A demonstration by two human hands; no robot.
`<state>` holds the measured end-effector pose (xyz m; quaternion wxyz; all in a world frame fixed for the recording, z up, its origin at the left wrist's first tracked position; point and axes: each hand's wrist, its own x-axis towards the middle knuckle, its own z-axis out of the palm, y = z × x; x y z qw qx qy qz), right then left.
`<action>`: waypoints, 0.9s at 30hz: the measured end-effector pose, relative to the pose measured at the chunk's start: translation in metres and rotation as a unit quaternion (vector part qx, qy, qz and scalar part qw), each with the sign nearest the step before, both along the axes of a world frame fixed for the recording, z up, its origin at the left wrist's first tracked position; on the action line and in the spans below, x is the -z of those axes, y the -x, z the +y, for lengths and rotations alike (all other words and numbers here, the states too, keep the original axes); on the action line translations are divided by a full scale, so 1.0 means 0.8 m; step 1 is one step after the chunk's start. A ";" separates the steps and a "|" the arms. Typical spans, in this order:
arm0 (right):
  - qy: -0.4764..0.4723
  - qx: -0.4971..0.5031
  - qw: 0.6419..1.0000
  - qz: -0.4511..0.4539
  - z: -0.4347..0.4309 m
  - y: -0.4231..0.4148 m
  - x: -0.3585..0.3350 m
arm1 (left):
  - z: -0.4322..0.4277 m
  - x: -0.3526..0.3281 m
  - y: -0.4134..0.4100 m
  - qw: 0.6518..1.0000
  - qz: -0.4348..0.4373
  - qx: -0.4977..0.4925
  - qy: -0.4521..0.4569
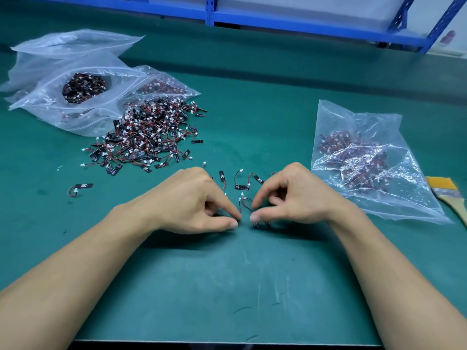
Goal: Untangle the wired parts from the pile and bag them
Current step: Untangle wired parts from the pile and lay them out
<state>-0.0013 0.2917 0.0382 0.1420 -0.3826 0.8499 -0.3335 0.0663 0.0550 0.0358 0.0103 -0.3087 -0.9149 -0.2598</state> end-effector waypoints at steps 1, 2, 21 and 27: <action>0.033 0.017 0.999 -0.001 0.002 0.001 0.000 | -0.004 0.001 0.002 0.999 0.006 -0.007 -0.038; 0.066 0.046 0.997 0.004 0.004 0.004 -0.001 | -0.009 0.002 0.005 0.997 0.016 -0.025 -0.073; 0.108 0.296 0.949 0.004 0.025 0.048 0.025 | -0.065 0.028 0.053 0.950 0.035 -0.299 -0.079; 0.101 0.293 0.951 -0.002 0.024 0.049 0.027 | -0.065 0.031 0.055 0.955 0.049 -0.288 -0.059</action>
